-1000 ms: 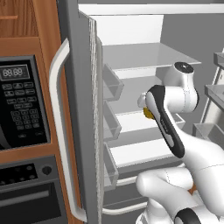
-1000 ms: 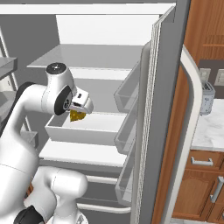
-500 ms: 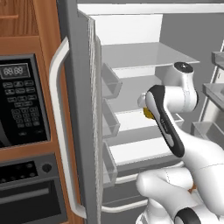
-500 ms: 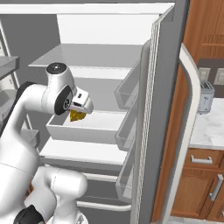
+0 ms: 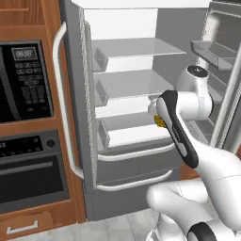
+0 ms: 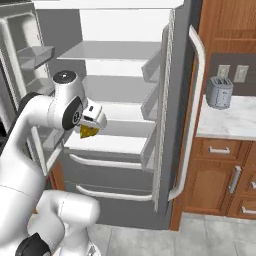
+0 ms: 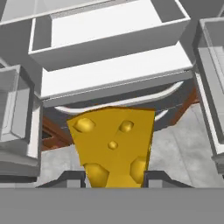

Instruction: Retrieve the sausage and cheese from the fridge and place them on the cutting board on the counter.

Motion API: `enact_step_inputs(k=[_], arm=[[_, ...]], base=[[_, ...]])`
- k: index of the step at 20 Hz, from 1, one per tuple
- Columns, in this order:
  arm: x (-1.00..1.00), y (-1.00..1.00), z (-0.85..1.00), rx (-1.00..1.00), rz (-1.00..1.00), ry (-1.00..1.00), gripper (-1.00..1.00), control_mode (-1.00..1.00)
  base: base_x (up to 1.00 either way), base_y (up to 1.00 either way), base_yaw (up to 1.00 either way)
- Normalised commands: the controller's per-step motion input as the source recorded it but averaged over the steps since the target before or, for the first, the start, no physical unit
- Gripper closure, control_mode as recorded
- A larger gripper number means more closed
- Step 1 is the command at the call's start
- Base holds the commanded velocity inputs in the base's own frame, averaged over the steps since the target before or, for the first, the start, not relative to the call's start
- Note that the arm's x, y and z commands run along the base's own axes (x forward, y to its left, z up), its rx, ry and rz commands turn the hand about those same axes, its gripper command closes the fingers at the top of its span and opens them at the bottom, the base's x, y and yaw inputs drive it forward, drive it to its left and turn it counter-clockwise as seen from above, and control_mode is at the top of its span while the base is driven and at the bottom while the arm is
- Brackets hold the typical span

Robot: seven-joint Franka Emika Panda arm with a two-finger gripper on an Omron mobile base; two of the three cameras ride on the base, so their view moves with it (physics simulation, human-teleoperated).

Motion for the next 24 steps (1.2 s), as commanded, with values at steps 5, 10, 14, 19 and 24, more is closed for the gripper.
enact_step_inputs(k=[5,10,14,19,24], arm=[[0.0,0.0,0.0,0.0,0.0,0.0,1.0,1.0],[0.0,0.0,0.0,0.0,0.0,0.0,1.0,1.0],[0.0,0.0,0.0,0.0,0.0,0.0,1.0,1.0],[0.0,0.0,0.0,0.0,0.0,0.0,1.0,1.0],[0.0,0.0,0.0,0.0,0.0,0.0,1.0,1.0]], base=[[-0.94,0.0,0.0],[-0.77,0.05,-0.17],[-0.06,0.16,-0.83],[0.0,0.11,-0.91],[0.0,0.07,-0.93]])
